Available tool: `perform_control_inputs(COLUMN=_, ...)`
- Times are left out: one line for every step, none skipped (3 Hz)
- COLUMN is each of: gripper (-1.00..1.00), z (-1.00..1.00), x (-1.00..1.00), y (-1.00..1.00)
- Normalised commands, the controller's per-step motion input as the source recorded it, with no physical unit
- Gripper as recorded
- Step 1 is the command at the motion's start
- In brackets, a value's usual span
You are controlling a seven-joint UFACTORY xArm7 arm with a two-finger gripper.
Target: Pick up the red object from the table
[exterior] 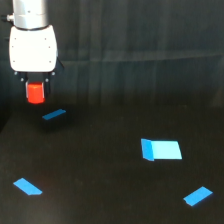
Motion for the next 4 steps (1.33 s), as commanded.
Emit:
perform_control_inputs(gripper=-0.85, z=0.09, x=-0.20, y=0.07)
perform_control_inputs(gripper=-0.89, z=-0.01, x=-0.13, y=0.09)
perform_control_inputs(gripper=-0.83, z=-0.16, x=-0.16, y=0.04)
perform_control_inputs(gripper=-0.95, z=0.08, x=-0.16, y=0.09)
